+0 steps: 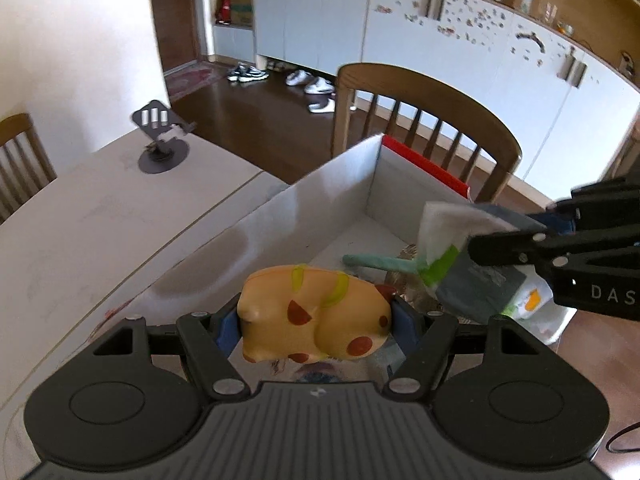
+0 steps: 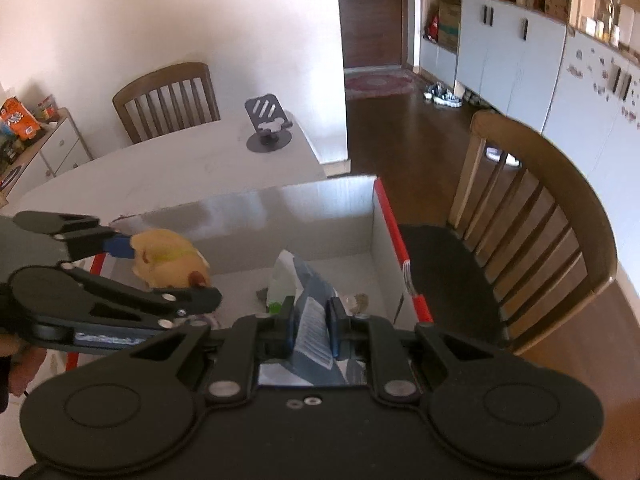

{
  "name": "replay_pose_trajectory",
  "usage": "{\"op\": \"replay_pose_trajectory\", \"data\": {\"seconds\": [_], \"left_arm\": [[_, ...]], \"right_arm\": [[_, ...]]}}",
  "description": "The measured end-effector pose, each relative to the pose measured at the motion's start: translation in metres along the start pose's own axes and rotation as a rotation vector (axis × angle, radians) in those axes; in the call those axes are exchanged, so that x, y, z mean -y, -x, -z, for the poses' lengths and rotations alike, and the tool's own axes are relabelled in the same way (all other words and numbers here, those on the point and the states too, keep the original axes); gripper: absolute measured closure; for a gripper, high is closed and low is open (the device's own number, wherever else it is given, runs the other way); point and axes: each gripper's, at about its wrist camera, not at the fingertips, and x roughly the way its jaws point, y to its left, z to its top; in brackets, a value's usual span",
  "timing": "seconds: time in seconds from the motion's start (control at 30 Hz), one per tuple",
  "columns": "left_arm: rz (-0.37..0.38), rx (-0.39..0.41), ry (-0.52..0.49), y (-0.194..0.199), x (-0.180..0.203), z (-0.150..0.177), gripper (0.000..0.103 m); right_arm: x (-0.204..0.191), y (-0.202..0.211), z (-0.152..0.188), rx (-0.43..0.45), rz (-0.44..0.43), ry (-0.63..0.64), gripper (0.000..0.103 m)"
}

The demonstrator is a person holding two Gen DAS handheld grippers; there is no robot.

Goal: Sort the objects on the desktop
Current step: 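Lower both tools into the box and open them, releasing pig and bag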

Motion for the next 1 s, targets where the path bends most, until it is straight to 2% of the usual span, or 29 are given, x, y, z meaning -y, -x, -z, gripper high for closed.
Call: {"op": "replay_pose_trajectory", "data": {"seconds": [0.17, 0.43, 0.6, 0.83, 0.9, 0.97, 1.0], "left_arm": [[0.030, -0.032, -0.016, -0.017, 0.003, -0.008, 0.030], [0.030, -0.085, -0.026, -0.040, 0.005, -0.004, 0.030], [0.039, -0.134, -0.018, -0.051, 0.001, 0.004, 0.030], [0.056, -0.154, -0.017, -0.052, -0.002, 0.004, 0.030], [0.061, -0.154, -0.006, -0.051, -0.005, 0.003, 0.029], [0.061, -0.149, -0.001, -0.049, -0.005, 0.003, 0.025], [0.064, -0.144, 0.001, -0.047, -0.006, 0.003, 0.024]], "right_arm": [[0.002, -0.004, -0.001, 0.038, 0.023, 0.001, 0.089], [0.006, -0.013, 0.011, -0.007, 0.024, 0.006, 0.089], [0.008, -0.011, 0.017, -0.027, 0.005, -0.003, 0.084], [0.009, 0.000, 0.018, -0.028, -0.030, -0.019, 0.076], [0.010, 0.003, 0.019, -0.029, -0.042, -0.022, 0.068], [0.011, 0.006, 0.018, -0.021, -0.042, -0.029, 0.054], [0.012, 0.008, 0.019, -0.015, -0.043, -0.030, 0.053]]}}
